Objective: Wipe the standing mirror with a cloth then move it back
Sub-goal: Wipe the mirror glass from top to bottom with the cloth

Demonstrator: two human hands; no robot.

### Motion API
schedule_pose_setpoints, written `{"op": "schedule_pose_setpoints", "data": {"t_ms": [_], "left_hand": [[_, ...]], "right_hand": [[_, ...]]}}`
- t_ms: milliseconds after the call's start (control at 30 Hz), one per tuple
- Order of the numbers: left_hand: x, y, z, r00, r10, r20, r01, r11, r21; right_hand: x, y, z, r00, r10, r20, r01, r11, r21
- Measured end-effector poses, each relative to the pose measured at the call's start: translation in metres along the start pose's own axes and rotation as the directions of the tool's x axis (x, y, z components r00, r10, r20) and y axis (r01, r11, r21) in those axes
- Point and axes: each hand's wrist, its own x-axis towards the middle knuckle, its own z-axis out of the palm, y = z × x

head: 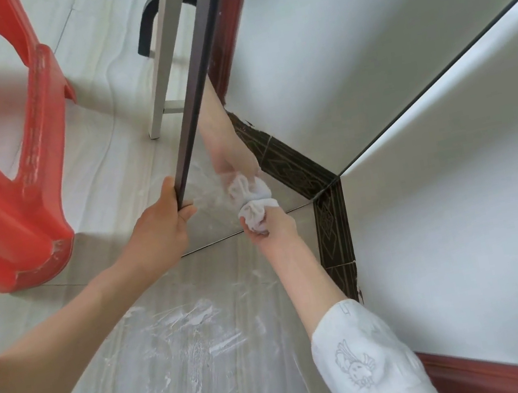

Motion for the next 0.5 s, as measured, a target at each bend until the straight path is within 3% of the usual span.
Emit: {"op": "schedule_pose_setpoints", "data": {"t_ms": [100,200,300,500], "left_hand": [[0.0,0.0,0.0,1.0,0.008,0.013,-0.008,1.0,-0.004],[-0.001,-0.001,-0.001,0.999,0.019,0.027,-0.019,1.0,-0.005],[-0.001,0.0,-0.002,0.999,0.017,0.028,-0.017,1.0,0.009],[-0.003,0.004,-0.015,0.991,-0.044,0.125,0.039,0.998,0.042]], "right_hand": [[0.025,0.019,-0.005,0.991,0.107,0.077,-0.088,0.972,-0.216],[0.036,0.024,-0.01,0.974,0.212,0.085,-0.177,0.935,-0.307],[0.035,0.017,-0.008,0.98,0.172,0.105,-0.125,0.928,-0.35],[-0.016,-0.038,-0.013,0.976,-0.024,0.217,0.085,0.958,-0.275]]}}
